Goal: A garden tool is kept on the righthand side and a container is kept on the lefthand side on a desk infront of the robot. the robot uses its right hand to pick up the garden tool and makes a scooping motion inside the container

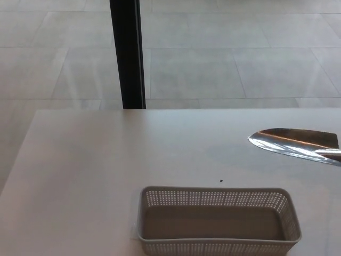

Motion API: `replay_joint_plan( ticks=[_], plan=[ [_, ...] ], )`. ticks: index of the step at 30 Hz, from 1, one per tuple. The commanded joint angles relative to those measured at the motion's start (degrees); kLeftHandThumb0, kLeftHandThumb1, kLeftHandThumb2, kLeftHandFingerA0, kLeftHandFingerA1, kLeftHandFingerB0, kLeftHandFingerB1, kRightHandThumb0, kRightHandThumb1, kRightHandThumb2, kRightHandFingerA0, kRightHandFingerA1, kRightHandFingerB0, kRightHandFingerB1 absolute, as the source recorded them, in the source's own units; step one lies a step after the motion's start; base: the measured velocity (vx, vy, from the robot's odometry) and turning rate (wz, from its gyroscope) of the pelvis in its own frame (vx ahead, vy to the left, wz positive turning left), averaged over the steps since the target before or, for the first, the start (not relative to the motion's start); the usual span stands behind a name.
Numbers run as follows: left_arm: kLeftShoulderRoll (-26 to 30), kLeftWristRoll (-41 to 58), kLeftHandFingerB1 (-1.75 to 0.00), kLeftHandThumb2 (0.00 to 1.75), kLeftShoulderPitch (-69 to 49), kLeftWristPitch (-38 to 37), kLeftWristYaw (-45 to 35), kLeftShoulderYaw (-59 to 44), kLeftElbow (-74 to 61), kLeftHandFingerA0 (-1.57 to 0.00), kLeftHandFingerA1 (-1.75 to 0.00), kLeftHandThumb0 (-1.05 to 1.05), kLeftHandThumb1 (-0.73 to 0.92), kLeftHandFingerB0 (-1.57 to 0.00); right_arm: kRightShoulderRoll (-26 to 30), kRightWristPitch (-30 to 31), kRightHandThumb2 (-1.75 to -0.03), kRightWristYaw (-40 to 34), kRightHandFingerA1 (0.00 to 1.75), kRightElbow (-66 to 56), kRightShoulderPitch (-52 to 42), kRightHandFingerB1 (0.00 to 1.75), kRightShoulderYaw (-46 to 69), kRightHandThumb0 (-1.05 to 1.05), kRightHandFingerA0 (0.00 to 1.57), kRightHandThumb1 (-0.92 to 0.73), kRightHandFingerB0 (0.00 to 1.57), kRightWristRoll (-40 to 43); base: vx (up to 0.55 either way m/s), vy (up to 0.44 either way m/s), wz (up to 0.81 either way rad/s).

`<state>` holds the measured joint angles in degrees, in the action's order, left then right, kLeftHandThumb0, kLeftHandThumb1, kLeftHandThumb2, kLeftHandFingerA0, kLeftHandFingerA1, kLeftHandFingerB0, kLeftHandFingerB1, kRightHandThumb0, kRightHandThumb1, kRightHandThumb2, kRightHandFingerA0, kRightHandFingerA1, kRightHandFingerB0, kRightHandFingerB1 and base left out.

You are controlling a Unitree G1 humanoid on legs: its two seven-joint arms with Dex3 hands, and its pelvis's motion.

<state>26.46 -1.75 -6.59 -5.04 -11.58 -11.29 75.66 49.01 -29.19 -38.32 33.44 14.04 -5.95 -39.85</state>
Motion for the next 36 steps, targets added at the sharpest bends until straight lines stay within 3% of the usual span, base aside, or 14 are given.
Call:
replay_joint_plan(
  ticks=[1, 2, 6, 7, 11, 12, 14, 17, 18, 22, 29, 30, 34, 36],
  plan=[
    [0.94, -0.53, -0.9, 1.3, -0.4, -0.05, 0.92, 0.37, 0.16, -0.73, -0.96, -0.35, -0.01, -0.64, 3.63, -4.14, -1.06, -4.15, 1.36, -0.09, 1.2, 1.16, 0.61, -0.24, 1.22, -0.47, 0.89, -2.94, 0.0, 0.0, 0.0],
    [0.94, -0.93, -0.91, 1.33, -0.43, -0.35, 1.21, 0.73, 0.26, -0.73, -0.97, -0.32, -0.01, -0.63, 4.32, -5.23, -1.0, -4.52, 1.73, -0.27, 1.28, 1.45, 0.47, -0.17, 0.93, -0.49, 0.71, -3.44, 0.0, 0.0, 0.0],
    [0.96, -0.7, -0.9, 1.25, -0.18, 0.3, 1.4, 0.69, 0.47, -0.77, -0.95, -0.36, 0.02, -0.69, 5.43, -3.87, -1.0, -9.45, 1.73, -1.74, 1.79, 1.46, -0.93, -0.11, 0.95, -0.4, 0.75, -8.81, 0.0, 0.0, 0.0],
    [1.09, 0.25, -0.92, 1.31, 0.35, 0.71, 0.86, -0.25, 0.57, -0.73, -0.98, -0.31, -0.02, -0.65, 5.54, -2.92, -0.98, -9.76, 1.75, -2.6, 2.16, 1.5, -1.23, -0.12, 0.93, -0.38, 0.74, -9.95, 0.0, 0.0, 0.0],
    [1.27, -0.11, -0.89, 1.29, 0.26, 0.4, 0.9, 0.27, 0.11, -0.72, -0.96, -0.37, 0.01, -0.62, 6.82, -3.9, -0.74, -9.86, 1.71, -4.54, 2.16, 1.5, -2.49, -0.2, 0.94, -0.46, 0.74, -12.16, 0.0, 0.0, 0.0],
    [1.32, -0.06, -0.89, 1.31, 0.3, 0.36, 0.92, 0.26, -0.01, -0.74, -0.97, -0.36, 0.0, -0.62, 6.9, -4.3, -0.73, -10.65, 1.69, -4.71, 2.22, 1.36, -2.88, -0.22, 1.08, -0.47, 0.68, -12.68, 0.0, 0.0, 0.0],
    [1.23, -0.27, -0.87, 1.19, 0.57, 0.13, 0.54, 0.35, 0.46, -0.72, -0.93, -0.38, 0.05, -0.64, 7.07, -3.94, -0.72, -10.52, 1.72, -5.24, 1.97, 1.41, -3.15, -0.19, 1.07, -0.44, 0.66, -13.21, 0.0, 0.0, 0.0],
    [1.21, -0.35, -0.87, 1.22, 1.09, 1.23, 1.04, 0.35, 0.77, -0.74, -0.93, -0.37, 0.03, -0.66, 7.09, -4.08, -0.74, -10.85, 1.73, -5.37, 1.78, 1.42, -3.67, -0.2, 1.07, -0.45, 0.66, -14.09, 0.0, 0.0, 0.0],
    [1.28, -0.15, -0.88, 1.27, 1.08, 1.02, 0.66, 0.18, 0.74, -0.72, -0.95, -0.32, 0.02, -0.62, 7.33, -3.88, -0.77, -10.76, 1.72, -5.45, 1.7, 1.52, -3.99, -0.16, 0.91, -0.4, 0.73, -14.75, 0.0, 0.0, 0.0],
    [1.3, 0.63, -0.89, 1.33, 0.93, 1.1, 0.14, -0.68, 0.48, -0.68, -0.97, -0.23, -0.01, -0.59, 8.57, -2.74, -0.74, -11.57, 1.69, -5.08, 1.64, 1.44, -5.68, -0.18, 0.94, -0.4, 0.76, -17.85, 0.0, 0.0, 0.0],
    [1.44, -0.24, -0.88, 1.27, 1.39, 1.04, 0.57, -0.18, 0.41, -0.71, -0.96, -0.35, 0.01, -0.62, 10.11, -2.48, -0.76, -13.29, 1.71, -5.12, 2.1, 1.42, -6.34, -0.2, 0.95, -0.41, 0.79, -20.22, 0.0, 0.0, 0.0],
    [1.28, 0.32, -0.9, 1.35, 1.22, 0.96, 0.48, -0.71, 0.36, -0.68, -0.98, -0.24, 0.0, -0.59, 10.42, -2.43, -0.8, -12.43, 1.71, -5.13, 2.06, 1.43, -6.35, -0.18, 0.94, -0.4, 0.77, -20.1, 0.0, 0.0, 0.0],
    [1.1, 0.35, -0.89, 1.31, 1.48, 1.69, 0.7, -1.2, 0.79, -0.7, -0.96, -0.25, 0.02, -0.61, 11.16, 1.56, -0.69, -8.05, 1.64, -6.7, 1.67, 1.23, -6.39, -0.23, 0.94, -0.47, 0.84, -21.46, 0.0, 0.0, 0.0],
    [1.17, -0.26, -0.9, 1.33, 1.37, 1.01, 0.87, -0.68, 0.73, -0.72, -0.97, -0.28, 0.0, -0.63, 11.0, 1.62, -0.67, -5.73, 1.64, -7.67, 1.28, 1.23, -5.95, -0.22, 0.9, -0.49, 0.83, -20.06, 0.0, 0.0, 0.0]
  ],
)
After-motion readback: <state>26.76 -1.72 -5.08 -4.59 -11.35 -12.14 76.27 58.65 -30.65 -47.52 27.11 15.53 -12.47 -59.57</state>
